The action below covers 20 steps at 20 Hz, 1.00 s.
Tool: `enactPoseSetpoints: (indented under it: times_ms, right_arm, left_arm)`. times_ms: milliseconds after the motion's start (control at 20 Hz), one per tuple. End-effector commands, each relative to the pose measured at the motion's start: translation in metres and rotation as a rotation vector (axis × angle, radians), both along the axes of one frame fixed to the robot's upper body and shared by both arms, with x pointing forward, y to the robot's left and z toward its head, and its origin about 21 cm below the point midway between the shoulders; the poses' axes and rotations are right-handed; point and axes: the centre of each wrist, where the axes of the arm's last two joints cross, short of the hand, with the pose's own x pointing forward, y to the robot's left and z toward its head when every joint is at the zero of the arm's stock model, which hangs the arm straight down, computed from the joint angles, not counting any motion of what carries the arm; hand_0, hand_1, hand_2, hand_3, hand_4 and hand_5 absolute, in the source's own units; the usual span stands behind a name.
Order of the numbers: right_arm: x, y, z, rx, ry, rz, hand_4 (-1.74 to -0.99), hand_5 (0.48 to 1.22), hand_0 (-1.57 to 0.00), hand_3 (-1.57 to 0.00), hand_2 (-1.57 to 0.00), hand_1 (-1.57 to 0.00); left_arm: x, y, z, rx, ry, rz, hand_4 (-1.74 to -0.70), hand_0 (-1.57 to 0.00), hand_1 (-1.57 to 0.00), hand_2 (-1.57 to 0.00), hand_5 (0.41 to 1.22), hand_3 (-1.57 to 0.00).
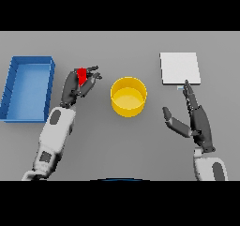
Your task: Pick up the red beaker and tilt it to pour out 1 green nut into yellow bowl. Pick up the yellow bowl and place it on the metallic measuring scale.
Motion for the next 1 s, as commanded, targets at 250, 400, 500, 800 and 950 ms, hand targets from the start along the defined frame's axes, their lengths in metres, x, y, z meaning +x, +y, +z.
enactPoseSetpoints:
  times_ms: [250,400,500,800,950]
  right_arm:
    - [-0.003,-0.001,-0.003,-0.008,-0.002,-0.001,-1.228,0.645,0.0,0.0,0.0,0.0]
    - [-0.005,0.002,-0.005,-0.023,-0.016,0.005,-1.219,0.653,0.0,0.0,0.0,0.0]
    - [-0.001,0.0,-0.001,-0.041,-0.031,-0.001,-1.219,0.659,0.0,0.0,0.0,0.0]
    - [-0.003,0.002,-0.005,-0.053,-0.028,-0.007,-1.202,0.662,0.0,0.0,0.0,0.0]
    - [-0.002,-0.002,-0.006,-0.062,-0.004,-0.016,-1.19,0.658,0.0,0.0,0.0,0.0]
  left_arm:
    - [0.008,0.005,0.035,-0.092,-0.068,-0.042,-1.71,-1.54,-1.54,-1.55,1.132,-1.54]
    - [0.013,0.007,0.052,-0.032,-0.088,-0.078,-1.72,-1.56,-1.56,-1.56,1.13,-1.55]
    - [0.013,0.01,0.056,0.008,-0.09,-0.09,-1.72,-1.56,-1.56,-1.56,1.133,-1.55]
    - [0.016,0.015,0.07,0.219,-0.113,-0.15,-1.73,-1.56,-1.56,-1.56,1.129,-1.56]
    - [0.021,0.015,0.088,0.445,-0.122,-0.217,-1.74,-1.57,-1.57,-1.57,1.12,-1.57]
